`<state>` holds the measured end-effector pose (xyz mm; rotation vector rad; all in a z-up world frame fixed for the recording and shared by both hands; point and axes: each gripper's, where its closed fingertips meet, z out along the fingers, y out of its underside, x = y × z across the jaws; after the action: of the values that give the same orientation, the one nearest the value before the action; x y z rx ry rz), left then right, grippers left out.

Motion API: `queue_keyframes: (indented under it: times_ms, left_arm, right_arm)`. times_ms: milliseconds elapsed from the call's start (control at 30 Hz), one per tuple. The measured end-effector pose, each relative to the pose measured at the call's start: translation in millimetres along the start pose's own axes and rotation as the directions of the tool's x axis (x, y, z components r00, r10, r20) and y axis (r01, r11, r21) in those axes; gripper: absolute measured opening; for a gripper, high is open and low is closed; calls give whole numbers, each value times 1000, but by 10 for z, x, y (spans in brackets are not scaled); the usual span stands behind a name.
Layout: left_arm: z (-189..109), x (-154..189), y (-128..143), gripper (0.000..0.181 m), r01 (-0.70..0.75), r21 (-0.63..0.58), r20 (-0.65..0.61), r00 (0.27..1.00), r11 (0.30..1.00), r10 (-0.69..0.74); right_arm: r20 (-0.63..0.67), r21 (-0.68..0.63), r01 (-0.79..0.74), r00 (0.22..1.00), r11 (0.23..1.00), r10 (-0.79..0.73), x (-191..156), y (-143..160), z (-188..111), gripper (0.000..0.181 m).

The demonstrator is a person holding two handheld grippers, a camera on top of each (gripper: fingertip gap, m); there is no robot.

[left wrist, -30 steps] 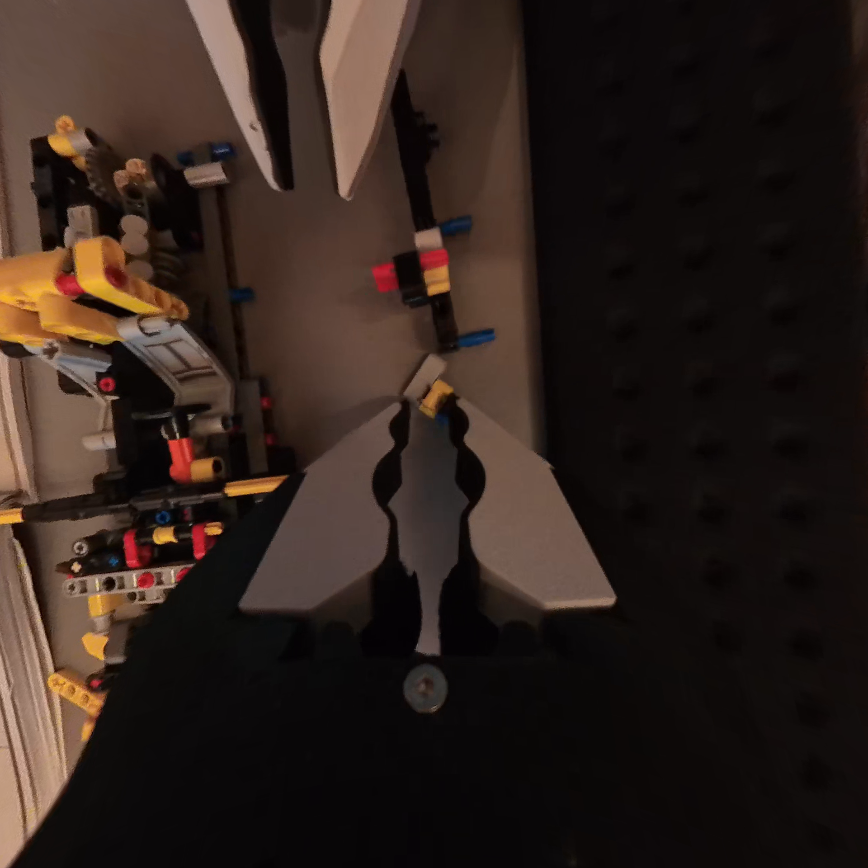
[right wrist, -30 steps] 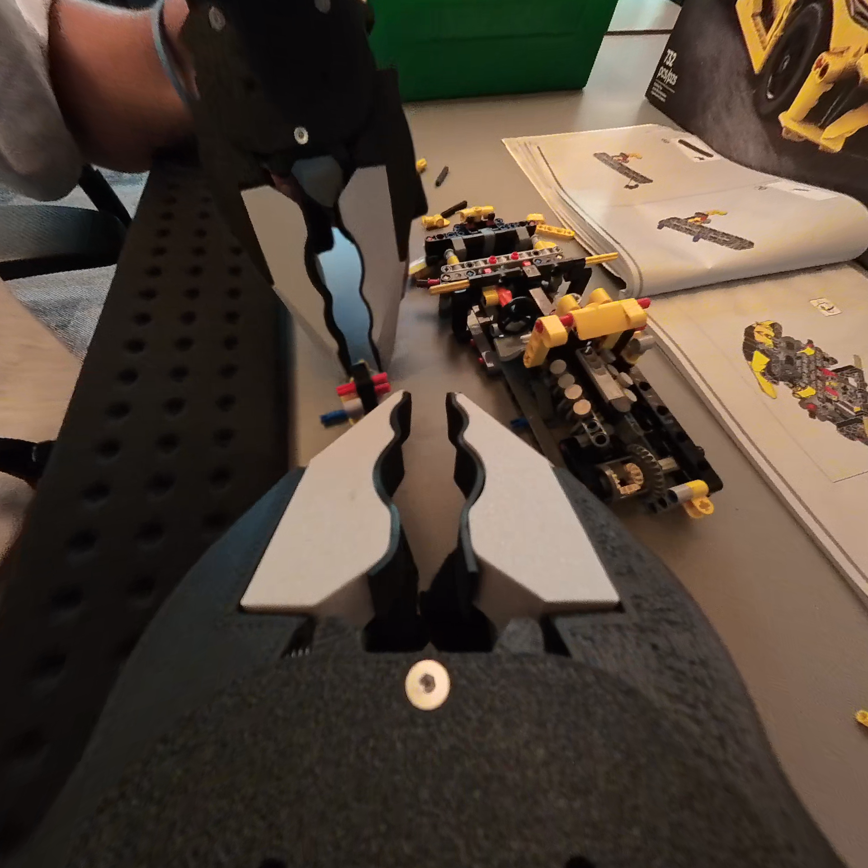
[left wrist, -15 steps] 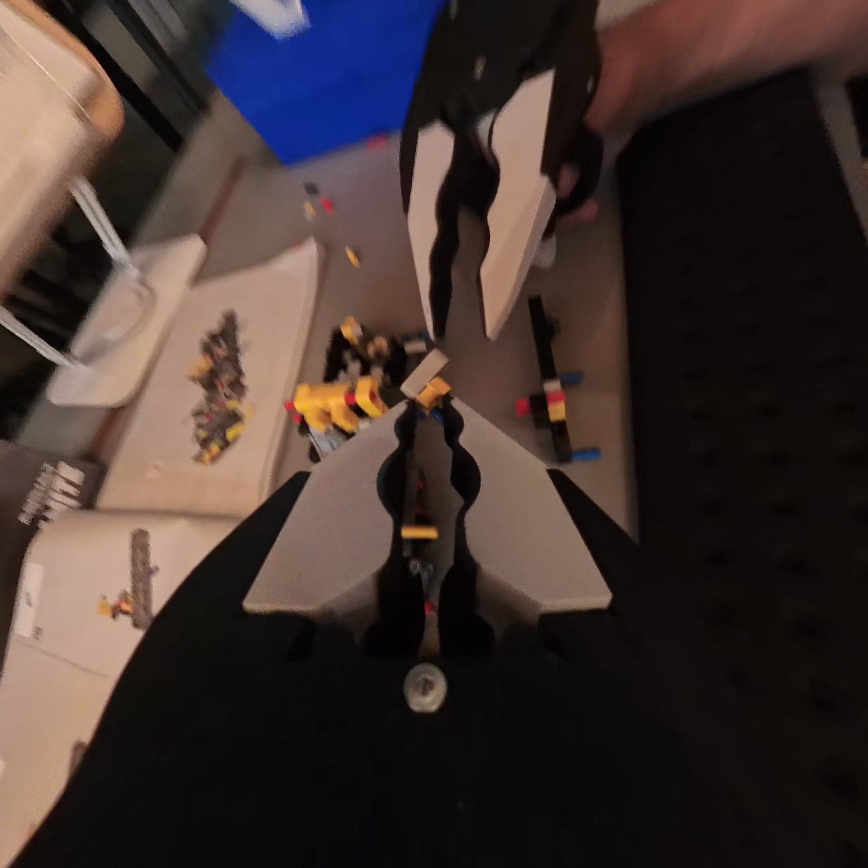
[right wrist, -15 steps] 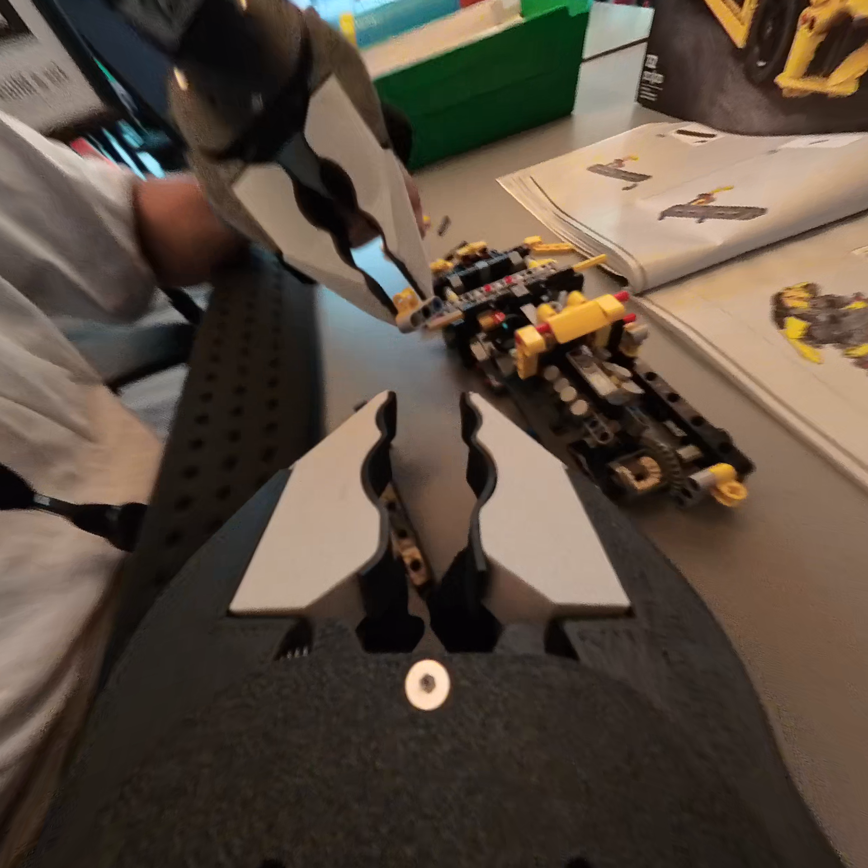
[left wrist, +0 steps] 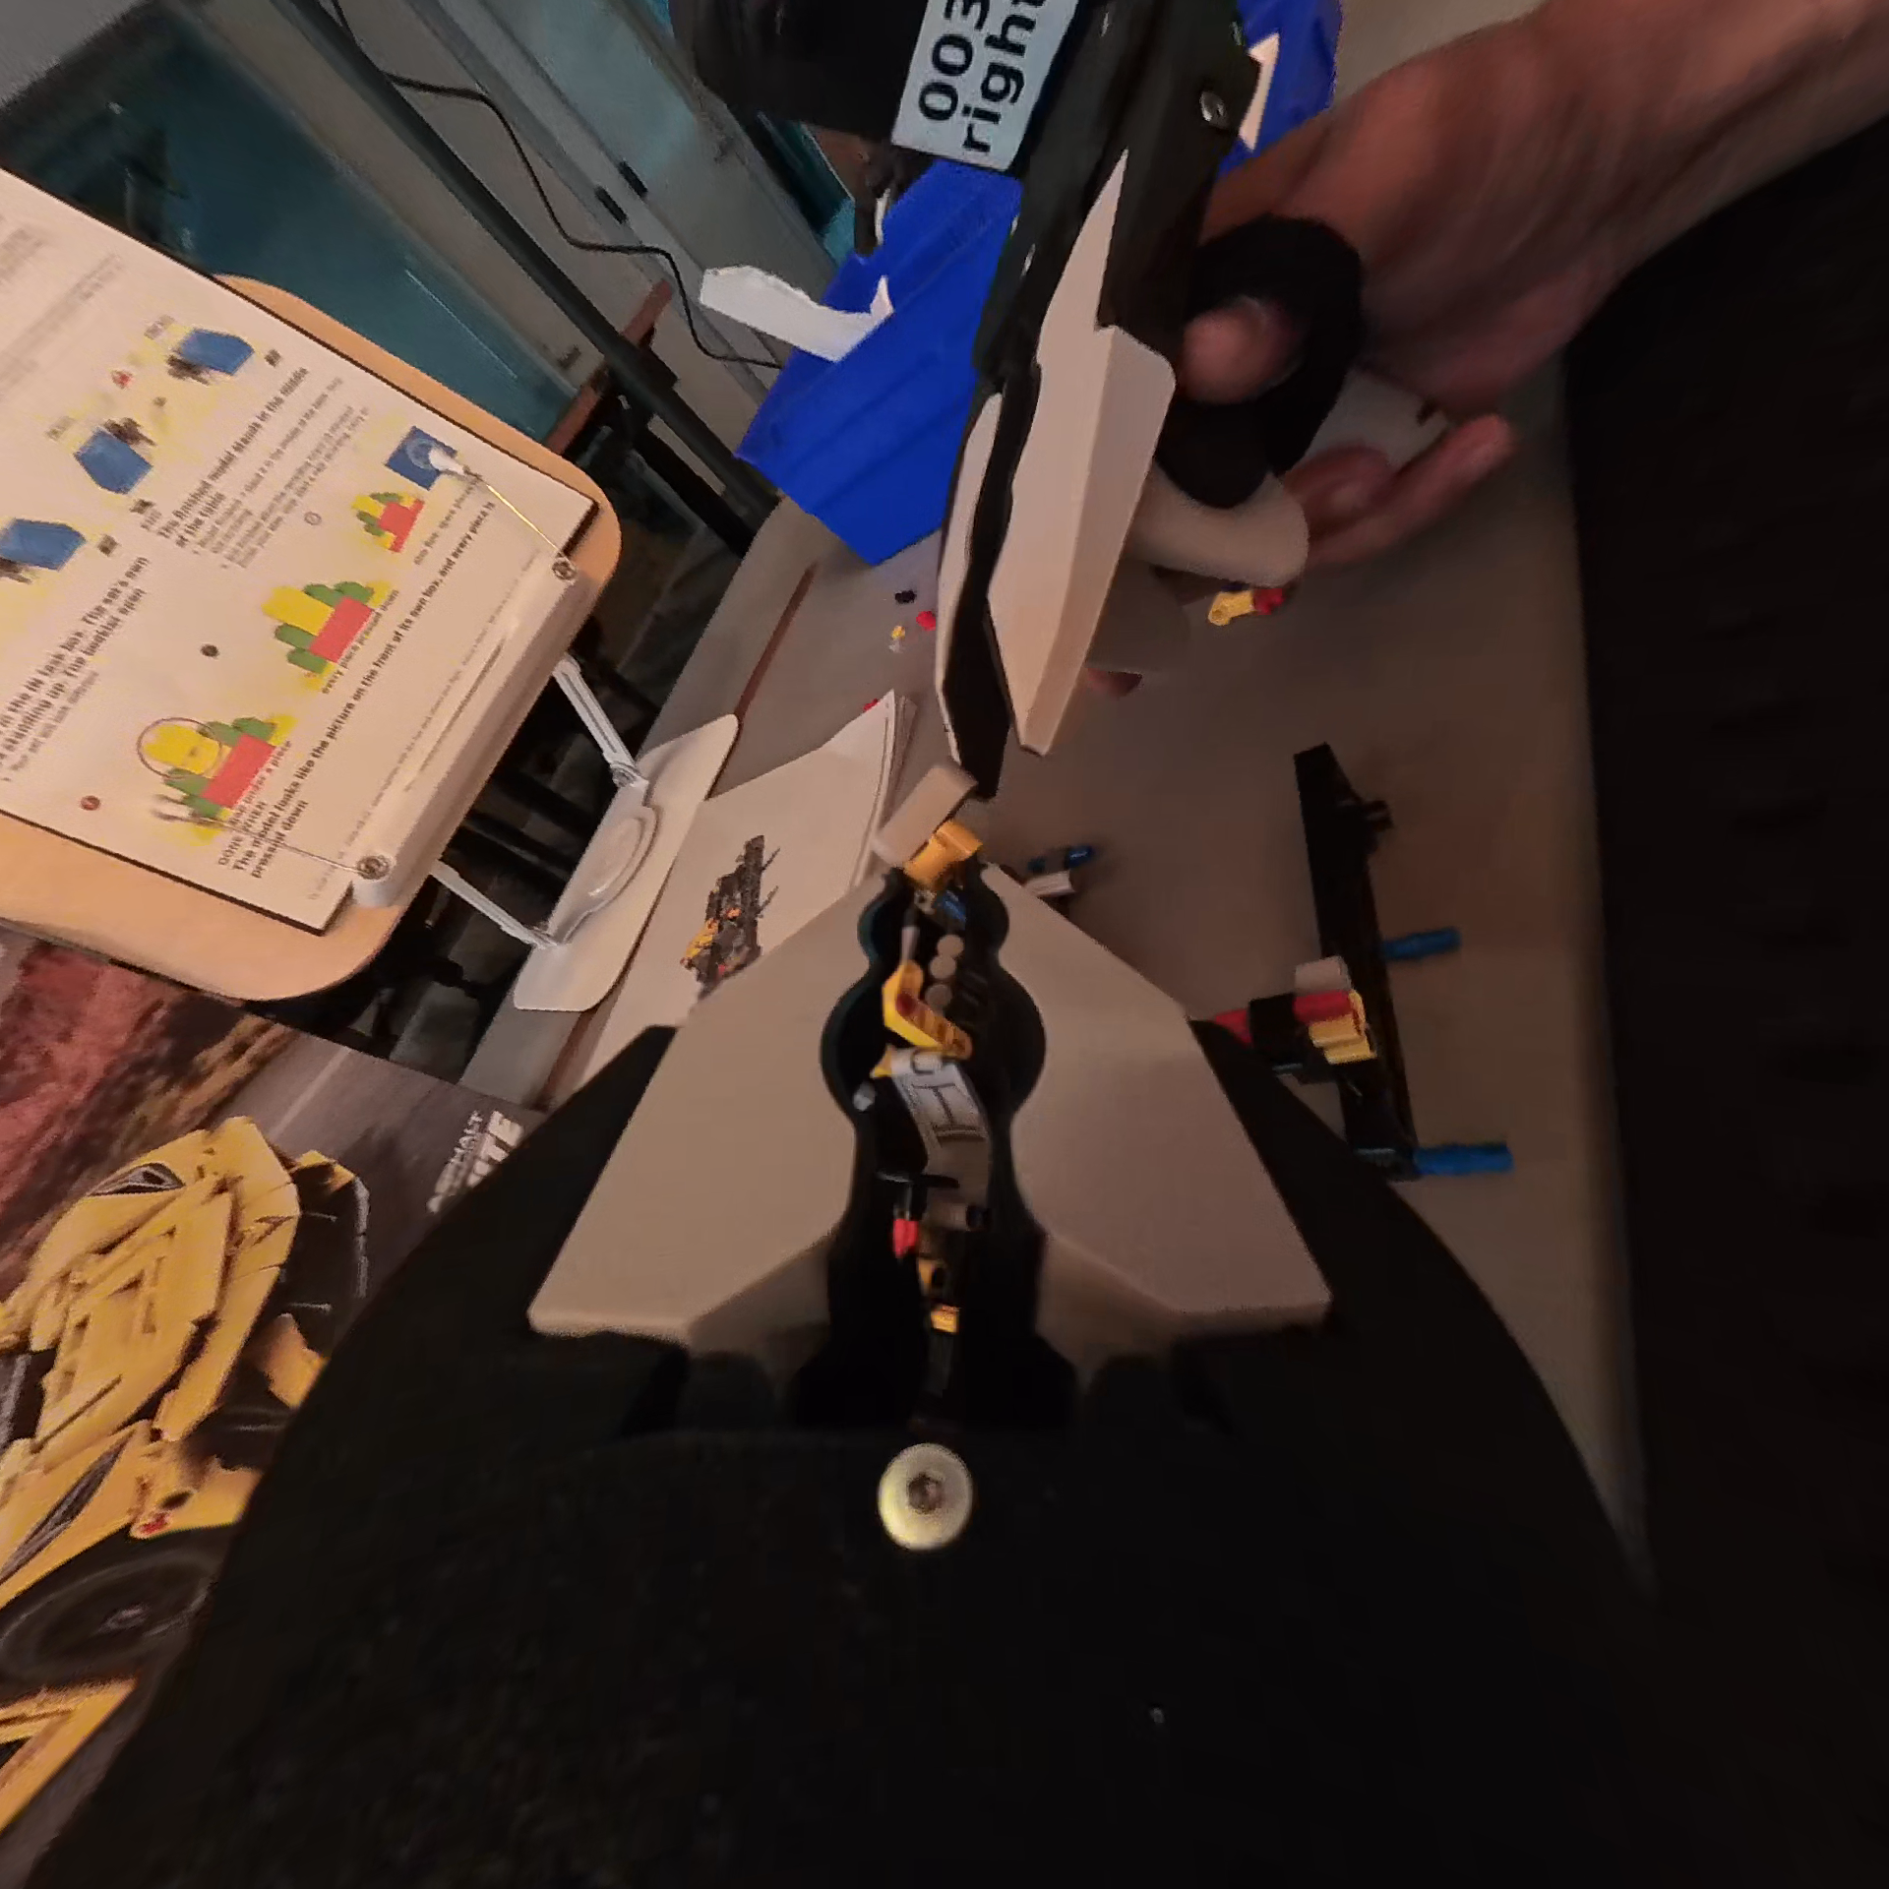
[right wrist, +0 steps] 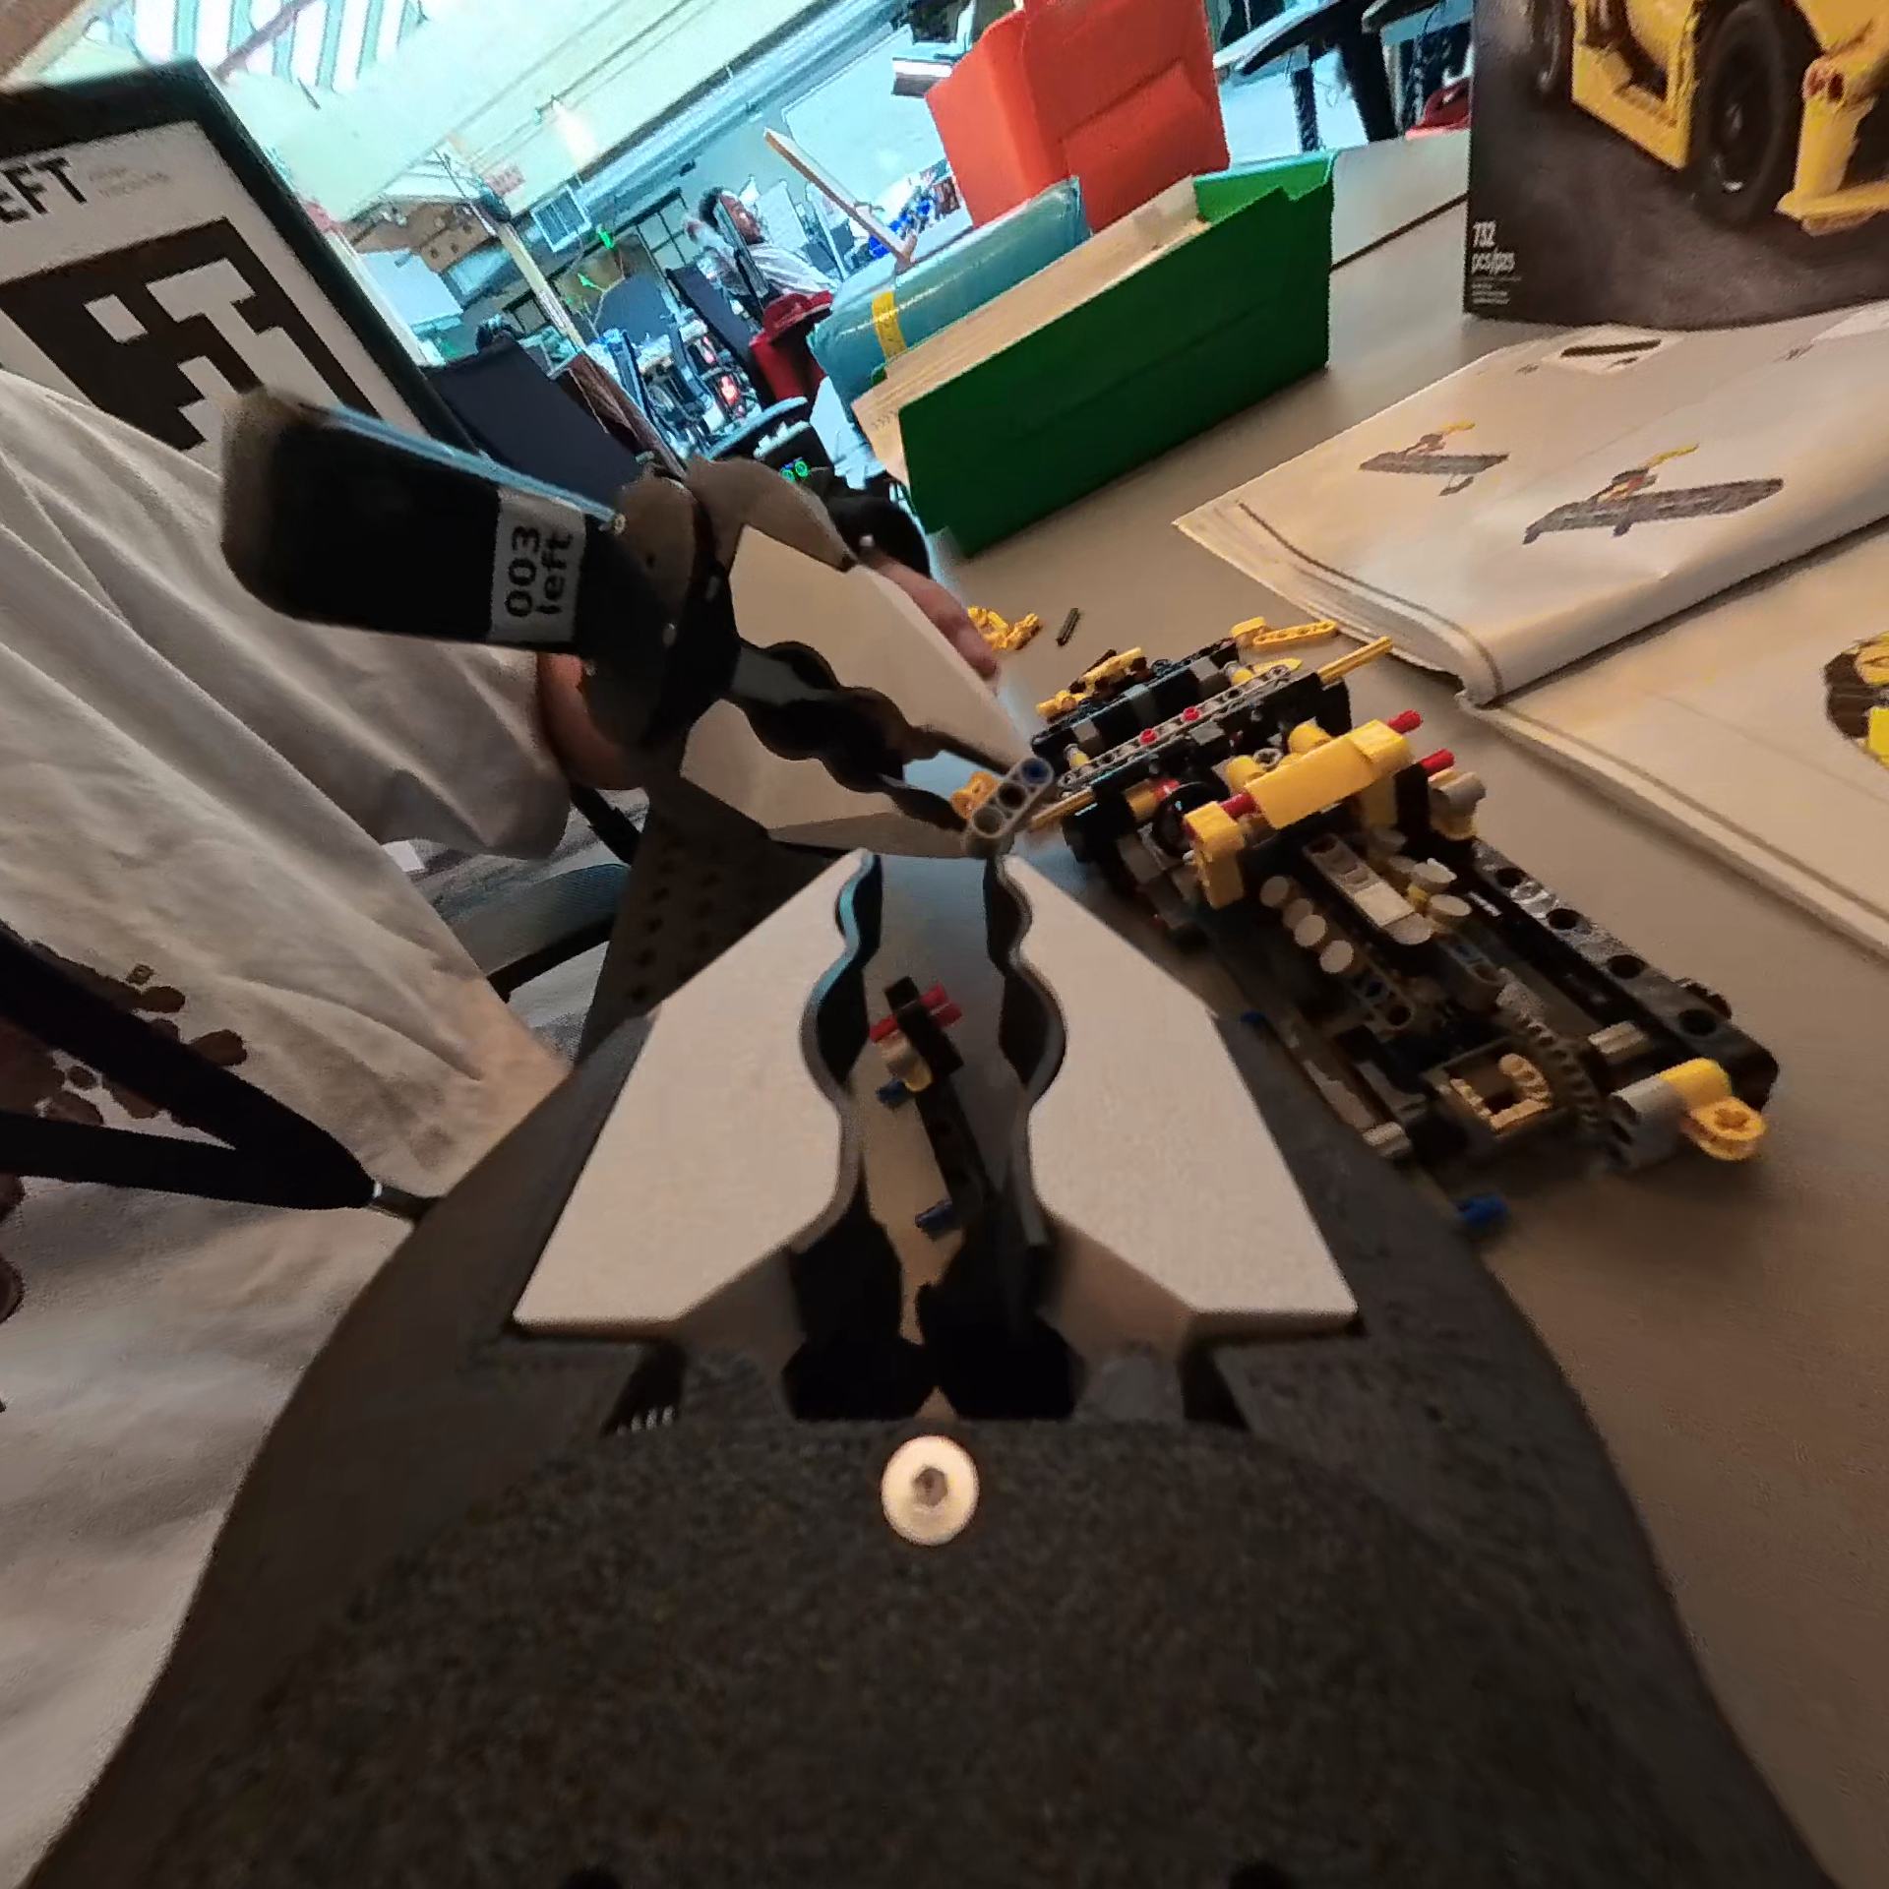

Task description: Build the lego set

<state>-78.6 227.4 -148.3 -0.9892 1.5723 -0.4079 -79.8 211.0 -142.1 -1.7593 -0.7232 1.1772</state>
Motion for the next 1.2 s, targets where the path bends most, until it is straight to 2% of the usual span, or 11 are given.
queue_keyframes:
  times_ms: [133,233,333,467,600,700,733,900,1000,1200]
  left_arm:
    - [-22,-50,1,11,-110,8,62,992,994,110]
    - [-19,3,-4,11,-155,7,64,986,988,155]
    - [-6,66,-44,11,-96,16,25,995,995,95]
    - [10,125,-35,11,79,0,-72,994,997,-79]
    - [20,218,36,10,216,-55,-175,959,975,-222]
    - [14,210,67,15,225,-68,-178,956,972,-234]
    - [14,212,77,11,219,-75,-178,957,973,-229]
    - [9,217,99,10,218,-89,-183,956,972,-231]
    - [12,199,69,11,342,-87,-213,911,936,-353]
    - [-42,118,-41,12,599,-75,-331,739,797,-586]
  right_arm:
    - [36,36,-66,997,997,65,13,-60,-42,19]
    - [3,34,-16,1000,999,16,40,-66,-38,20]
    - [-107,-28,194,975,981,-195,41,-14,-6,21]
    - [-263,-135,398,868,907,-420,99,16,-36,22]
    - [-315,-233,466,795,854,-519,131,90,-21,19]
    - [-319,-287,504,752,815,-578,148,146,16,9]
    - [-327,-300,512,738,805,-591,161,158,20,9]
    - [-316,-334,493,744,803,-589,205,216,35,9]
    - [-308,-319,471,769,823,-560,211,203,22,8]
    - [-324,-193,408,832,892,-451,233,54,-76,7]
